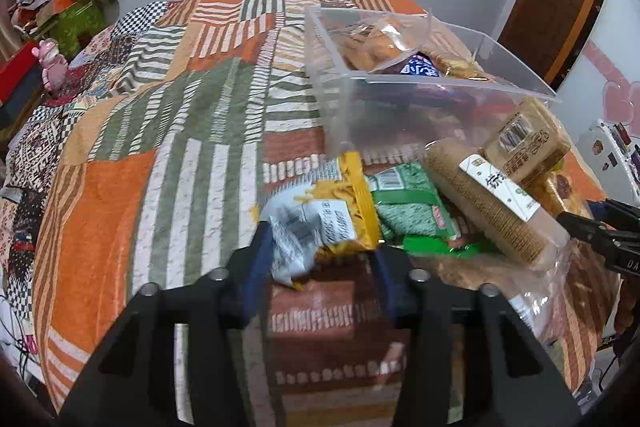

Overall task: Organize snacks
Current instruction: 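Grasp the yellow snack bag with the left tool while the right tool grasps the bread pack, then lift both packs and drop them into the clear box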

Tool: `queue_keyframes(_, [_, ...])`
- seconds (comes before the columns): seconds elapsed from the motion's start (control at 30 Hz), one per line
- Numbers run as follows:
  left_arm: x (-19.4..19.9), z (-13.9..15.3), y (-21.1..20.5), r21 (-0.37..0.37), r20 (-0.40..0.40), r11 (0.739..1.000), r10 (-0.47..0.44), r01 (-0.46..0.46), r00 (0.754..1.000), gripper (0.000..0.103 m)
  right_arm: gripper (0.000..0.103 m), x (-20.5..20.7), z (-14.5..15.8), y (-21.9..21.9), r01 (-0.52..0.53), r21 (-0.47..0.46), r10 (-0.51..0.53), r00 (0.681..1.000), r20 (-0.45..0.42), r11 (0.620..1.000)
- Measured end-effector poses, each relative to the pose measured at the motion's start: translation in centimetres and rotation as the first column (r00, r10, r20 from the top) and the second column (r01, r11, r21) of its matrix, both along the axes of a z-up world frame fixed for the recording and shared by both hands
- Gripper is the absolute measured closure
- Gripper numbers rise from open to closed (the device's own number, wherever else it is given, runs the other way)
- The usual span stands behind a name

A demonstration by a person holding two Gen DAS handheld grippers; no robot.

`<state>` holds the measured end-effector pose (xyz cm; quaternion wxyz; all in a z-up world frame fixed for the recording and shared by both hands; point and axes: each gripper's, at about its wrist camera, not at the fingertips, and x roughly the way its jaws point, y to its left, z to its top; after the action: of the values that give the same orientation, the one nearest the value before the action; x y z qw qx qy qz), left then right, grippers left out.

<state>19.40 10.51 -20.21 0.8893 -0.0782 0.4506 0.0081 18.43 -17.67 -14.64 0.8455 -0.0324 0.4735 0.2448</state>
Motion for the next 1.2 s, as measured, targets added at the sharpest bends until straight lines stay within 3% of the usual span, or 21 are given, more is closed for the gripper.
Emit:
queue_keyframes(0.07, [-0.2, -0.1, 0.6, 0.002, -0.013, 1.0, 0.017, -0.016, 1.0, 0.084, 0.057, -0.3, 0.2, -0.5, 0.001, -0.005, -0.001, 1.0, 0.004, 1.0])
queue_keyframes(0.2, [-0.7, -0.1, 2.3, -0.035, -0.019, 0.998, 0.059, -0.059, 0.998, 0.097, 0.058, -0.5, 0.5, -1.2, 0.024, -0.013, -0.024, 1.0, 0.016, 1.0])
queue_keyframes(0.27, [-1.0, 0.1, 2.8, -0.059, -0.014, 0.996, 0.067, -0.068, 0.998, 0.098, 0.058, -0.5, 0.6, -1.4, 0.036, -0.007, -0.036, 0.999, 0.016, 0.999])
queue_keyframes(0.4, [-1.8, 1.3, 2.7, -0.046, 0.018, 0.997, 0.065, -0.064, 0.998, 0.103, 0.059, -0.8, 1.0, -2.1, 0.062, 0.002, -0.062, 0.998, 0.024, 0.998])
queue_keyframes(0.67, [-3.2, 3.8, 0.9, -0.014, 0.067, 1.0, 0.014, -0.013, 0.998, 0.103, 0.059, -1.3, 2.5, -3.2, 0.09, 0.034, -0.092, 0.995, 0.05, 0.995])
queue_keyframes(0.73, [-3.3, 4.2, 0.9, -0.002, 0.065, 1.0, 0.026, -0.026, 0.998, 0.101, 0.059, -1.4, 2.7, -3.4, 0.094, 0.04, -0.096, 0.994, 0.057, 0.995])
queue_keyframes(0.77, [-3.3, 4.2, 1.0, 0.002, 0.066, 1.0, 0.029, -0.029, 0.997, 0.094, 0.059, -1.5, 2.9, -3.4, 0.096, 0.043, -0.098, 0.993, 0.06, 0.994])
queue_keyframes(0.83, [-3.1, 4.2, 1.3, 0.021, 0.061, 0.999, 0.042, -0.043, 0.997, 0.072, 0.059, -1.5, 2.9, -3.5, 0.096, 0.047, -0.098, 0.993, 0.063, 0.994])
queue_keyframes(0.9, [-2.5, 3.8, 1.9, 0.028, 0.06, 0.997, 0.064, -0.066, 0.996, 0.043, 0.059, -1.5, 3.0, -3.4, 0.095, 0.046, -0.098, 0.993, 0.067, 0.994])
queue_keyframes(1.1, [0.7, 0.9, 3.2, -0.003, -0.022, 0.999, 0.051, -0.051, 0.998, 0.041, 0.059, -1.3, 3.3, -3.7, 0.104, 0.052, -0.108, 0.991, 0.073, 0.993])
queue_keyframes(1.2, [2.4, -1.3, 2.8, 0.033, -0.077, 0.999, 0.029, -0.027, 0.997, 0.04, 0.059, -1.2, 3.6, -3.8, 0.113, 0.053, -0.117, 0.99, 0.08, 0.992])
